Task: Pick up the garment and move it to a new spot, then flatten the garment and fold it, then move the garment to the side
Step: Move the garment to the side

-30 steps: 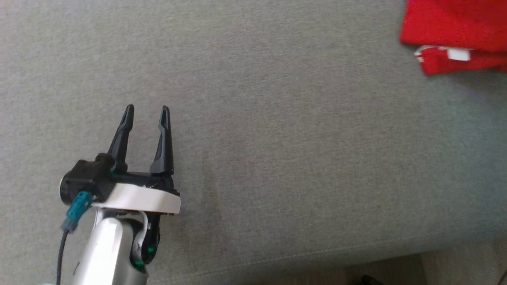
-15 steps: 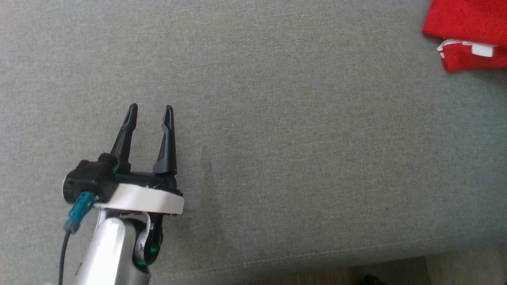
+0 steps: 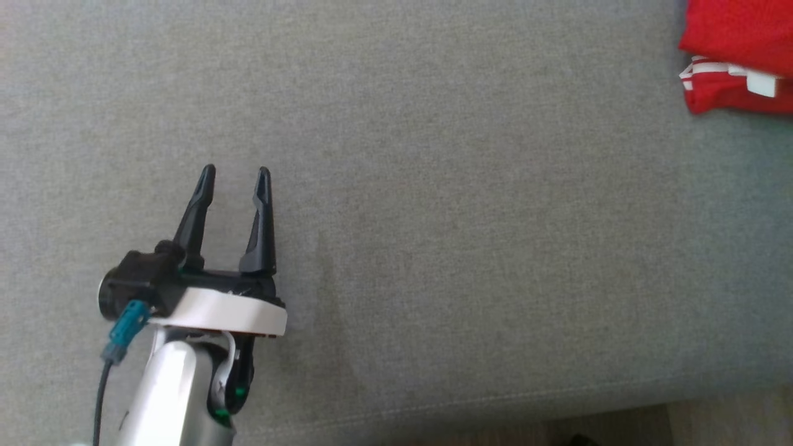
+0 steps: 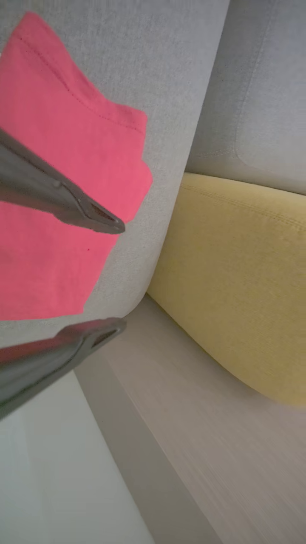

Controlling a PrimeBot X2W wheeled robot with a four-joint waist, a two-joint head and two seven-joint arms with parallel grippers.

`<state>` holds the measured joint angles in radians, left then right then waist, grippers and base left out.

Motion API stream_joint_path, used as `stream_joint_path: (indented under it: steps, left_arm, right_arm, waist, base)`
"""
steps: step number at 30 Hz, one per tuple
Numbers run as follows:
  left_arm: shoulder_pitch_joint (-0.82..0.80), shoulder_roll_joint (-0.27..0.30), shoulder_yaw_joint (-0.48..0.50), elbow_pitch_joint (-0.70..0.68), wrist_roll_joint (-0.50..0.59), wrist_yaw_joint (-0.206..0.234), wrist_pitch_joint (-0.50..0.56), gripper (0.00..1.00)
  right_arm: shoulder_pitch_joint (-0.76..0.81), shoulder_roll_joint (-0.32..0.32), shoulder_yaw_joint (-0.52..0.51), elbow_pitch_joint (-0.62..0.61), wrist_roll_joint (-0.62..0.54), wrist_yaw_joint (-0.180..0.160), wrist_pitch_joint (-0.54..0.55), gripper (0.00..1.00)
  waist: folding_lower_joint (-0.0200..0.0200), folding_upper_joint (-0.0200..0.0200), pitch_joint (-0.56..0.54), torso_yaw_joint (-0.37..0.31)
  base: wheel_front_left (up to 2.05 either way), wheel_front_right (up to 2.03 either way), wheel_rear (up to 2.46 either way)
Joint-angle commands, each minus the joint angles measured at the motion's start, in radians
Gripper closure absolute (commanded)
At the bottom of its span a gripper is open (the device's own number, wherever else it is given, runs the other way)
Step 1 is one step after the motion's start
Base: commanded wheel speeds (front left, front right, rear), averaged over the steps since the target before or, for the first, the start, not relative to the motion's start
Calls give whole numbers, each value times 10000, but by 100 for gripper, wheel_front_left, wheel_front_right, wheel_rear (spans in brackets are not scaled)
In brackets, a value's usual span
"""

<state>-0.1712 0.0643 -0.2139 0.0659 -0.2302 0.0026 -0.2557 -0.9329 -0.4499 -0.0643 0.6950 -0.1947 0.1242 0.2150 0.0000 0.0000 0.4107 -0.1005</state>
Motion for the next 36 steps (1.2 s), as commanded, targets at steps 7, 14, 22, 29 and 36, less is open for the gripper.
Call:
stream_joint_path:
  steps: [7, 14, 22, 29, 36]
  left_arm:
    - [-190, 15, 679, -215, -75, 268, -60, 0]
    - [83, -32, 889, 232, -199, 651, -60, 0]
    - [594, -70, 948, 913, -462, 888, -56, 0]
    - [1229, -91, 966, 1310, -670, 902, -59, 0]
    - [1561, -99, 787, 1506, -558, 806, -59, 0]
  right_arm:
    - [-100, 830, -83, -364, 513, 65, -1096, 0]
    - [815, 2267, -220, -755, 1224, 65, -2098, 0]
    - [2795, 3662, -52, -1597, 2112, 65, -2974, 0]
    - [5118, 3987, 122, -2706, 2712, 65, -3527, 0]
    - [6944, 3994, 757, -3505, 3468, 65, -4015, 0]
  waist:
    - [0, 0, -664, 32]
    - [0, 0, -1814, 125]
    - [0, 0, -3233, 271]
    - [0, 0, -4074, 464]
    - [0, 0, -4326, 748]
  base:
    - [0, 0, 0]
    - [0, 0, 0]
    - [0, 0, 0]
    - [0, 0, 0]
    - [0, 0, 0]
